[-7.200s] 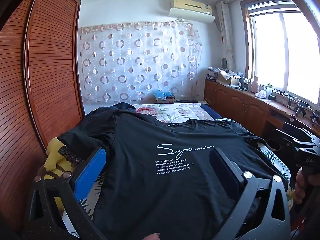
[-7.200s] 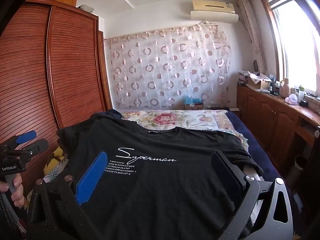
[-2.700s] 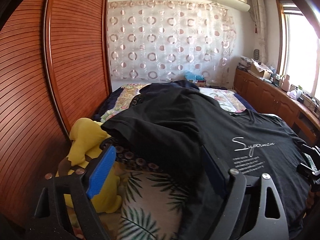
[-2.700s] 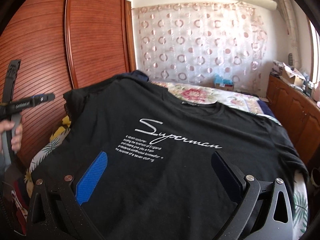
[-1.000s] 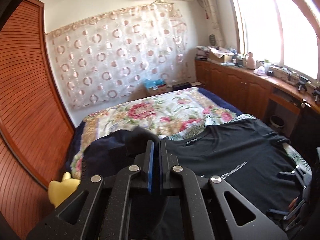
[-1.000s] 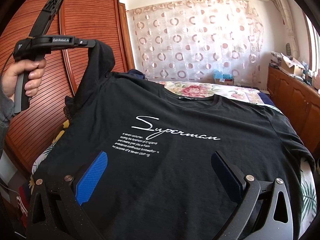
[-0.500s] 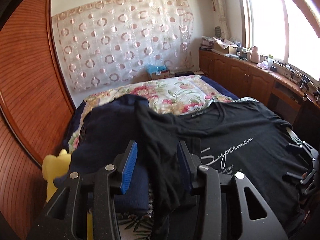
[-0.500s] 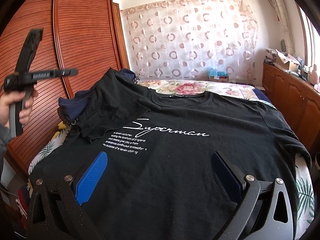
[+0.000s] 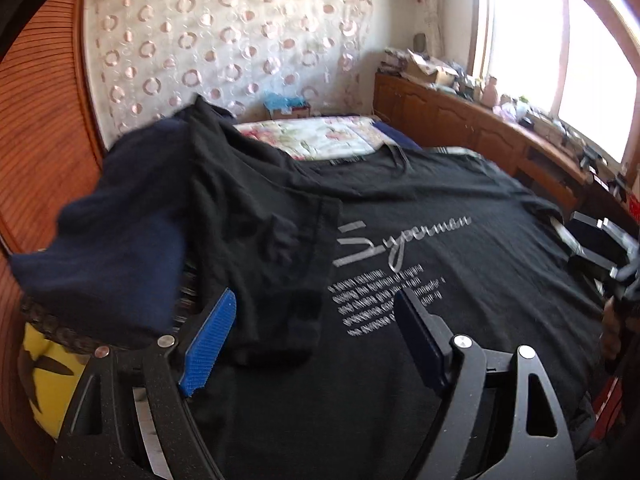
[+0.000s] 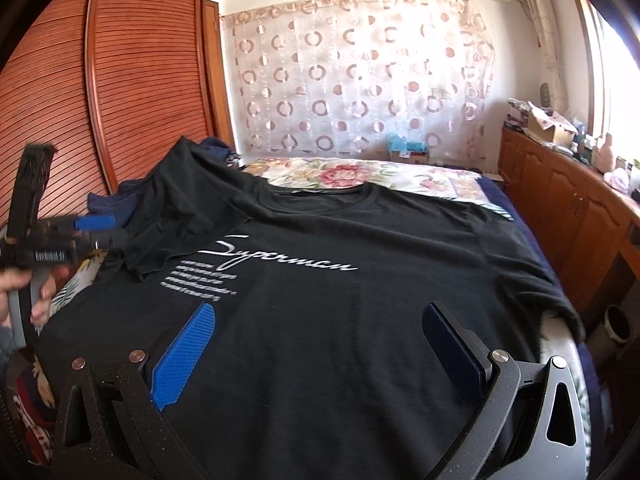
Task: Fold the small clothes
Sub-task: 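Lower the folded side onto the shirt and open the left gripper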
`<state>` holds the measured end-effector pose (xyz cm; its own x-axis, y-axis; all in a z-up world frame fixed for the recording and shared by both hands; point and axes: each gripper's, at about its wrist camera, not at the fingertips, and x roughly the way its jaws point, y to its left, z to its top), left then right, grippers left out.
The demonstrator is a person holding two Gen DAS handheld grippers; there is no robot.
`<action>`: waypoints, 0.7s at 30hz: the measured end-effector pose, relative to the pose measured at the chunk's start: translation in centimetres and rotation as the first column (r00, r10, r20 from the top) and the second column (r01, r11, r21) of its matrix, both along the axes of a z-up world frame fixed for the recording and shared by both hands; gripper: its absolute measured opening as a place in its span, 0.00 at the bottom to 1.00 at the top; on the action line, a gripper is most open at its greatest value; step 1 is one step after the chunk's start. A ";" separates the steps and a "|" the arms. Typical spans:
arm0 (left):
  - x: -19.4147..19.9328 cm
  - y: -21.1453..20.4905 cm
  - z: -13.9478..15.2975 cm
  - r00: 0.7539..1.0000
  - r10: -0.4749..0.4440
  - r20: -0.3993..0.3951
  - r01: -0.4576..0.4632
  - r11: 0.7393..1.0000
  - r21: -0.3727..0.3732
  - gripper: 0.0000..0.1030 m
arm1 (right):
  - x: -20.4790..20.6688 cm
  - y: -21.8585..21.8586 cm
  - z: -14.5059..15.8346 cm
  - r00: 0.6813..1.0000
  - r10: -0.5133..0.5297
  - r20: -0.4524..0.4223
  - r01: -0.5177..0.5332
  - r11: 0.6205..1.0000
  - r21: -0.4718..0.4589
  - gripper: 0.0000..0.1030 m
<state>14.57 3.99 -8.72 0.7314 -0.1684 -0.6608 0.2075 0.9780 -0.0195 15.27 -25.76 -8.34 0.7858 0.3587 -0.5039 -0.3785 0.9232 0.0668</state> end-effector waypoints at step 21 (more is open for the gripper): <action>2.7 -3.5 -5.1 0.988 -0.025 -0.152 0.037 0.997 0.075 0.82 | 1.0 -8.1 0.7 0.975 -0.213 -0.055 0.210 0.975 -0.069 1.00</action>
